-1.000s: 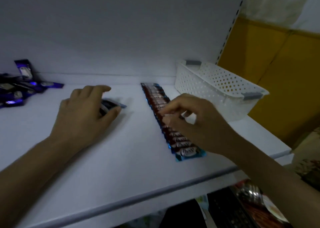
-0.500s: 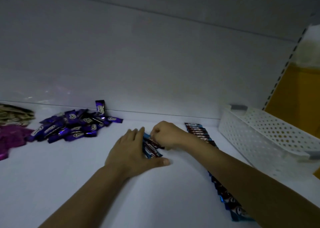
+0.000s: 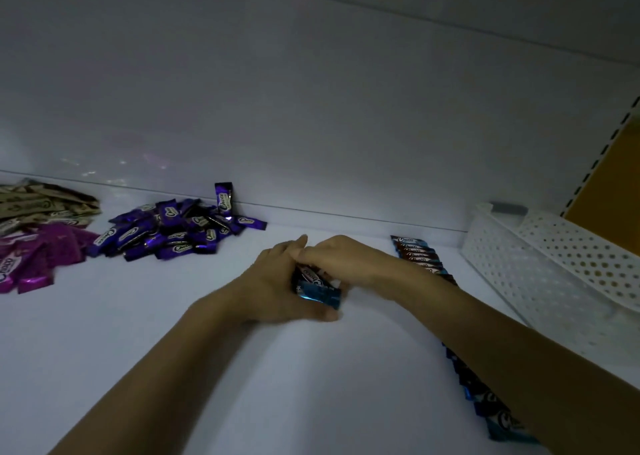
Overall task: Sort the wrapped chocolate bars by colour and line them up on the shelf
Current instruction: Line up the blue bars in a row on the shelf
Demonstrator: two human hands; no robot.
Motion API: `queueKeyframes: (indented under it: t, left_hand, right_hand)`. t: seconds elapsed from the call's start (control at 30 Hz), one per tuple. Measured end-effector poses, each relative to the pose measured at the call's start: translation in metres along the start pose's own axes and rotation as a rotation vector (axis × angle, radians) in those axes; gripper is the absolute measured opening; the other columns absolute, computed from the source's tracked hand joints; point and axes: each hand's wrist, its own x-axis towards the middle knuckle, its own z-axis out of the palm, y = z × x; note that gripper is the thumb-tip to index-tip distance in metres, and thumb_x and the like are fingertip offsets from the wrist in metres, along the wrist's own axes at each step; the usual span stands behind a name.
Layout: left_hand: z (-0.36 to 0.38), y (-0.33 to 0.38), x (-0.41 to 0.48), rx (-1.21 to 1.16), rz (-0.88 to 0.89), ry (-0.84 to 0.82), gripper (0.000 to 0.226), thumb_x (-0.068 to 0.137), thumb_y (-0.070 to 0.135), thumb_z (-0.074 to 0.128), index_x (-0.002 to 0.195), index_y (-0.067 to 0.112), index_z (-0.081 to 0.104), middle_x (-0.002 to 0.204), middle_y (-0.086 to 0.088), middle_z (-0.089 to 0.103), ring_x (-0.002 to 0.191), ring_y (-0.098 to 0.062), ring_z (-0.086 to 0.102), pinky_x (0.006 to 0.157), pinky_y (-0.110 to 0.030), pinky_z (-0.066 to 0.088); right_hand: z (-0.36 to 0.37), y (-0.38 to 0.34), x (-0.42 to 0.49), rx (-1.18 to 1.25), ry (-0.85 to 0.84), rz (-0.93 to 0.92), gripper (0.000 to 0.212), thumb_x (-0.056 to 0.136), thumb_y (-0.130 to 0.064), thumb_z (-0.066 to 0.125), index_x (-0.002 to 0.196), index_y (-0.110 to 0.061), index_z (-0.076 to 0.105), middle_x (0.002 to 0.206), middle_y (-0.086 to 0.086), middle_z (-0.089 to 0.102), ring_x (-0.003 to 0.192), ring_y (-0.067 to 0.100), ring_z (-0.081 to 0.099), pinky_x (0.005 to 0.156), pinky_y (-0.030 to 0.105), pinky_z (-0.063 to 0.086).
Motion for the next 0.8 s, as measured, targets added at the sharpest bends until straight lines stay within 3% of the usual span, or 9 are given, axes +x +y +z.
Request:
queueKeyframes:
  t: [0.07,0.13,0.2,0.3,0.37,0.47,0.53,0.6,0.8]
  left_hand:
    - [-0.015,-0.005,0.000,-0.329,-0.034,0.020,0.066,0.083,0.022,0.072,0.141,0.021,0.040,0.146,-0.004,0.043,0.123,-0.013,0.046,0.098,-0.027,0.040]
    - [-0.021,-0.011,0.005,-0.600,-0.111,0.193,0.048,0.093,0.000,0.049,0.137,0.018,0.046,0.140,-0.003,0.049,0.118,-0.011,0.046,0.091,-0.023,0.039]
    - [-0.019,-0.013,0.010,-0.711,-0.162,0.414,0.040,0.094,-0.002,0.042,0.128,0.016,0.052,0.131,-0.005,0.055,0.112,-0.015,0.049,0.081,-0.021,0.039]
    - [-0.009,-0.009,0.015,-0.752,-0.174,0.656,0.025,0.097,0.007,0.043,0.116,0.017,0.055,0.119,-0.003,0.060,0.105,-0.015,0.053,0.071,-0.018,0.038]
    - [-0.006,-0.010,0.018,-0.733,-0.149,0.734,0.021,0.096,0.009,0.044,0.112,0.017,0.056,0.114,-0.002,0.062,0.095,-0.011,0.054,0.070,-0.015,0.038]
    - [-0.003,-0.010,0.019,-0.706,-0.115,0.762,0.019,0.096,0.011,0.046,0.111,0.017,0.055,0.106,0.001,0.062,0.088,-0.003,0.053,0.068,-0.011,0.039]
    - [-0.001,-0.009,0.019,-0.669,-0.096,0.738,0.019,0.097,0.013,0.047,0.113,0.018,0.055,0.099,0.007,0.060,0.086,0.001,0.053,0.063,-0.002,0.038]
    - [0.001,-0.007,0.018,-0.621,-0.076,0.722,0.017,0.098,0.015,0.048,0.113,0.019,0.055,0.096,0.014,0.058,0.087,0.004,0.053,0.061,0.003,0.037]
    - [0.002,-0.002,0.018,-0.595,-0.049,0.698,0.015,0.099,0.018,0.048,0.113,0.020,0.054,0.096,0.012,0.059,0.088,0.001,0.055,0.066,-0.001,0.040]
  right_hand:
    - [0.001,0.002,-0.001,-0.002,0.002,-0.021,0.045,0.089,-0.049,0.052,0.105,-0.009,0.065,0.101,0.008,0.068,0.090,0.020,0.064,0.073,0.028,0.047]
    - [0.003,0.004,-0.003,-0.001,-0.010,-0.048,0.051,0.089,-0.054,0.053,0.110,-0.009,0.063,0.104,0.008,0.067,0.093,0.020,0.063,0.077,0.028,0.047]
    - [0.006,0.005,-0.006,-0.078,-0.020,-0.096,0.062,0.079,-0.062,0.061,0.114,-0.010,0.060,0.110,0.006,0.065,0.098,0.019,0.063,0.086,0.032,0.051]
    - [0.012,0.006,-0.008,-0.201,0.007,-0.215,0.050,0.070,-0.049,0.078,0.093,-0.008,0.062,0.093,0.008,0.062,0.079,0.019,0.061,0.068,0.032,0.050]
    - [0.016,0.005,-0.007,-0.213,0.034,-0.250,0.041,0.075,-0.040,0.077,0.094,-0.008,0.060,0.091,0.007,0.059,0.075,0.019,0.058,0.063,0.030,0.045]
    - [0.018,0.005,-0.005,-0.206,0.003,-0.237,0.033,0.081,-0.035,0.071,0.099,-0.012,0.055,0.095,0.007,0.061,0.081,0.020,0.059,0.067,0.031,0.046]
    - [0.019,0.005,-0.004,-0.264,0.020,-0.267,0.023,0.085,-0.034,0.066,0.083,-0.021,0.047,0.086,0.000,0.054,0.072,0.014,0.053,0.060,0.026,0.042]
    - [0.023,0.006,-0.006,-0.378,0.078,-0.321,0.029,0.089,-0.035,0.060,0.075,-0.026,0.036,0.081,-0.005,0.043,0.066,0.010,0.046,0.055,0.024,0.035]
    - [0.026,0.008,-0.011,-0.427,0.109,-0.376,0.022,0.087,-0.031,0.060,0.088,-0.017,0.043,0.079,-0.002,0.054,0.069,0.016,0.056,0.057,0.028,0.043]
